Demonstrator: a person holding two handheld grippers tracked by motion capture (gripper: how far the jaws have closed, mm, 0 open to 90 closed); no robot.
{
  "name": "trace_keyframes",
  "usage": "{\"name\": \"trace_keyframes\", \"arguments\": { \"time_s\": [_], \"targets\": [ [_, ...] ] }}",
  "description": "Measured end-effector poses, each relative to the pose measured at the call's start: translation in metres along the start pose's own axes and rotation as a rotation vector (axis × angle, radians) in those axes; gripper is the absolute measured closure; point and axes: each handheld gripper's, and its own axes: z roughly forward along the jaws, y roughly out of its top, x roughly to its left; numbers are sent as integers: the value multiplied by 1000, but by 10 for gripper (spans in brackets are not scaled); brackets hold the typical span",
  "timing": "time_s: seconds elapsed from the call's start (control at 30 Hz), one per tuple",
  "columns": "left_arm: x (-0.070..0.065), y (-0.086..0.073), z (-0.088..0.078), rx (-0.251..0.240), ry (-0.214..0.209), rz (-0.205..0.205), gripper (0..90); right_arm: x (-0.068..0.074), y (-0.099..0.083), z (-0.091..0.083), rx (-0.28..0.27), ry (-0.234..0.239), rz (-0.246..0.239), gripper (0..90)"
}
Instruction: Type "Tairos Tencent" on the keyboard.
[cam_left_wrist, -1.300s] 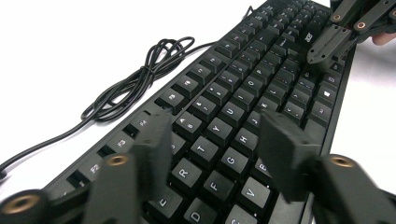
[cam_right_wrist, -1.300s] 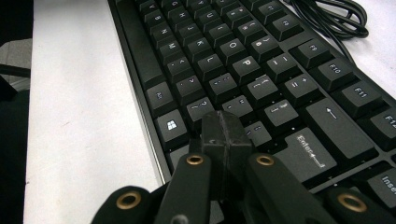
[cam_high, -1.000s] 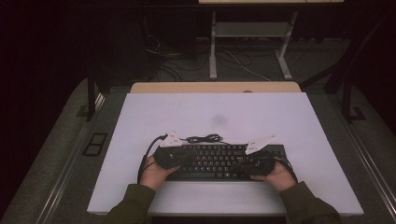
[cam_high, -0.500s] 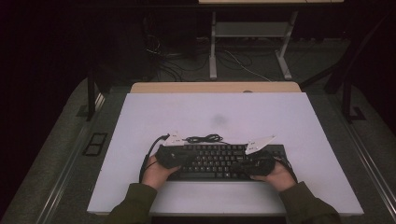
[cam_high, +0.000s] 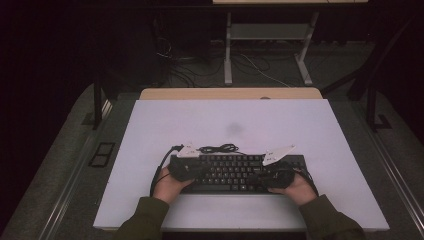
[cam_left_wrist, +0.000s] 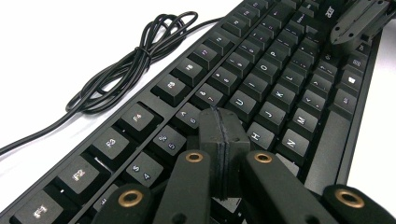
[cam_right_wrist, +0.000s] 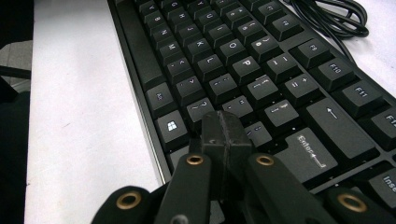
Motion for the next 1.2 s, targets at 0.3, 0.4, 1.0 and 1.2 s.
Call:
{"name": "trace_keyframes", "arguments": {
  "time_s": [0.3, 0.4, 1.0, 1.2],
  "targets": [
    [3, 0, -7, -30, 0, -18, 892, 0, 0, 0, 1, 0, -3, 894],
    [4, -1, -10, -44, -10, -24, 887, 0, 0, 0, 2, -1, -4, 894],
    [11, -13, -31, -74, 31, -47, 455, 0, 0, 0, -1, 2, -3, 894],
    [13, -18, -34, -69, 47, -58, 335, -1, 0, 0, 0, 4, -2, 894]
  ]
}}
